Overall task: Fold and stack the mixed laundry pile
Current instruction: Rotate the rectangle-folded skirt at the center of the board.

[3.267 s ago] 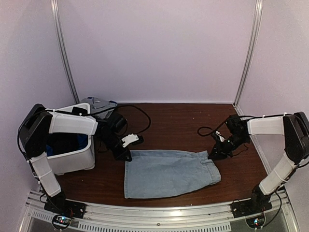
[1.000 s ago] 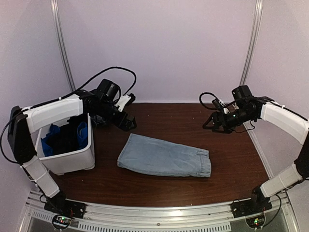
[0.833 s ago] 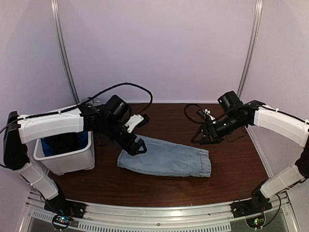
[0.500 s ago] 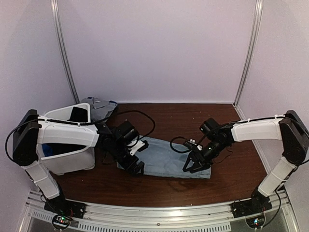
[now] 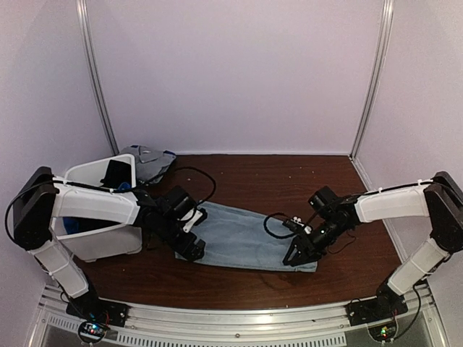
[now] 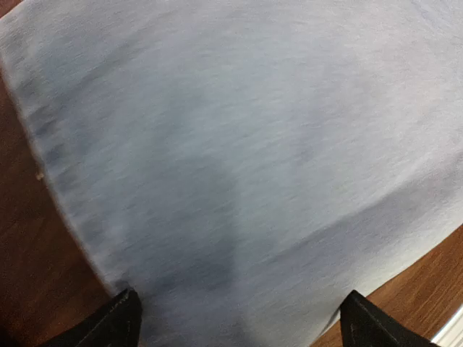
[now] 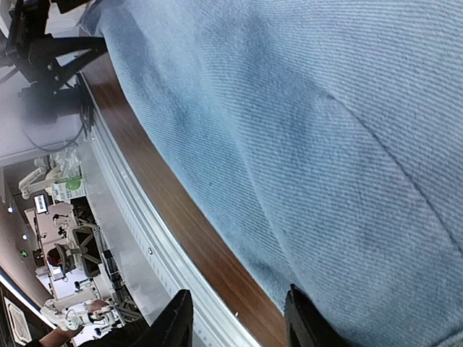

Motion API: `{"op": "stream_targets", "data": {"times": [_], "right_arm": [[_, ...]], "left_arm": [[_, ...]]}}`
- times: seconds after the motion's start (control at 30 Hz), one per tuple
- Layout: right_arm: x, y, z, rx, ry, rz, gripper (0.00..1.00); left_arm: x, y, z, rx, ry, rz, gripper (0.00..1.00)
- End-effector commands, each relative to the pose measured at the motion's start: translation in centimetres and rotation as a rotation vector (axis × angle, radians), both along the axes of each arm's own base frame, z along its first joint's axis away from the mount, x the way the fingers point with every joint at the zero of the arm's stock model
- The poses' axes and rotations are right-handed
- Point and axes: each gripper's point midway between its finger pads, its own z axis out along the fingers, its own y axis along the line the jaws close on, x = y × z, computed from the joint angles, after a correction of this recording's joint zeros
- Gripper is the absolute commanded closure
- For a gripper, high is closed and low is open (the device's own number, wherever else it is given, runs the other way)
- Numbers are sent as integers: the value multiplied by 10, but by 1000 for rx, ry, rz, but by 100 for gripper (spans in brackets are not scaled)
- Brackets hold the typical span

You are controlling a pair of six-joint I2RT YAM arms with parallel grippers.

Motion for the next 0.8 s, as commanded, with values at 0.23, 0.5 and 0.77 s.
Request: {"op": "stream_targets", "data": {"times": [0.23,0.5,0.77], "right_arm": [[100,13,73,-33,-190,-70,56],[143,7,14,-169,-175,-41,64],[119,-41,-27,-289,-83,-98,70]], "left_arm": [[49,-3,63,32,-123,-19,2],[104,-38,49,24,-132,88,2],[131,-28,-14,88,-48,165,5]]}}
